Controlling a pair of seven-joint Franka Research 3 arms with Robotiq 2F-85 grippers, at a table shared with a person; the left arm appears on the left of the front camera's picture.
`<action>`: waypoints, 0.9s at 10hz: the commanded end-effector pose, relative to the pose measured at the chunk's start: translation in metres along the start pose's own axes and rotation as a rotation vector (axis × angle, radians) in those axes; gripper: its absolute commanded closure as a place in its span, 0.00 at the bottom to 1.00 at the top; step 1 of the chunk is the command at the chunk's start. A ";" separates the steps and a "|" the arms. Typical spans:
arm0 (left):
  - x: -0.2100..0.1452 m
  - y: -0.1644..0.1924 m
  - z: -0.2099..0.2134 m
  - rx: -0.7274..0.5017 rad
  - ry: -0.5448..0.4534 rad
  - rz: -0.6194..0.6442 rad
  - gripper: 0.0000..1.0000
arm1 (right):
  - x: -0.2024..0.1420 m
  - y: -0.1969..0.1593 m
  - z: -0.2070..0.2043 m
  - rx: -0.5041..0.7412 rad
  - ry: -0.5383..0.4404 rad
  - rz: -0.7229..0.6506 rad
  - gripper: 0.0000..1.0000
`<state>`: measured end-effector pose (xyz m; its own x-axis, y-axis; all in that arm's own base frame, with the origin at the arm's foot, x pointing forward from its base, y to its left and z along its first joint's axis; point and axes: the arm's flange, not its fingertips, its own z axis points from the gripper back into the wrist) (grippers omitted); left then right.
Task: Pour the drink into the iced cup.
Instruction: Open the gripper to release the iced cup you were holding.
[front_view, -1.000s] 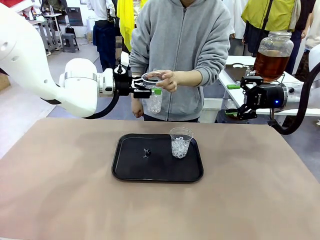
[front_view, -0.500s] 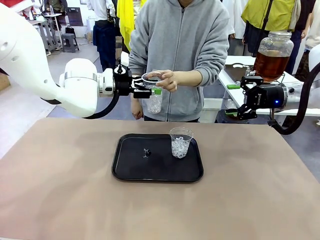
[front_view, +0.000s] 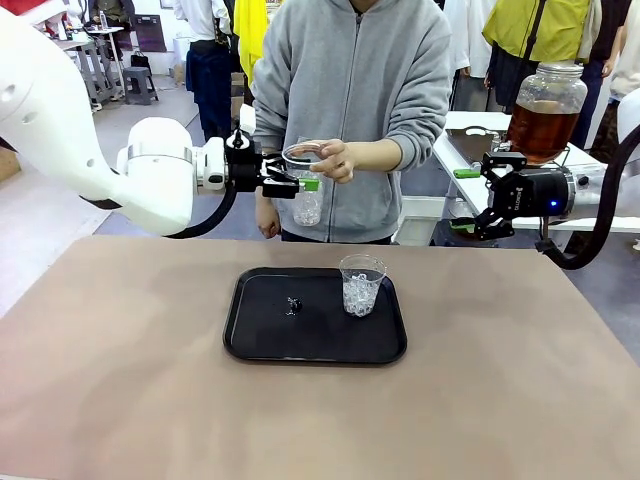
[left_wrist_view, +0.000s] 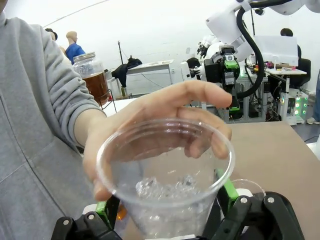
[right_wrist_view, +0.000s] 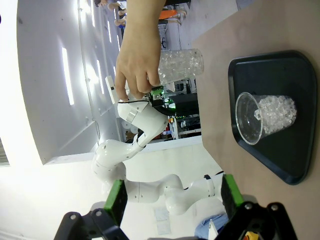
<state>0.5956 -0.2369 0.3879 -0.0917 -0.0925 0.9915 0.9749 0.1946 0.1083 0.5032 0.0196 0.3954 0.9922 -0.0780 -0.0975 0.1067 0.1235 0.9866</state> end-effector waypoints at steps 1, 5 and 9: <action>-0.004 0.000 0.012 0.002 -0.023 0.048 0.00 | 0.000 0.001 0.000 -0.002 -0.006 0.001 0.00; -0.012 -0.011 0.063 -0.008 0.001 0.068 0.00 | 0.000 0.001 0.000 -0.002 -0.006 0.001 0.00; -0.034 -0.041 0.136 -0.028 -0.031 0.042 0.00 | 0.000 0.001 0.000 -0.002 -0.006 0.001 0.00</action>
<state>0.5466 -0.1216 0.3612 -0.0294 -0.0711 0.9970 0.9813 0.1880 0.0424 0.5032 0.0194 0.3953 0.9921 -0.0786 -0.0978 0.1070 0.1234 0.9866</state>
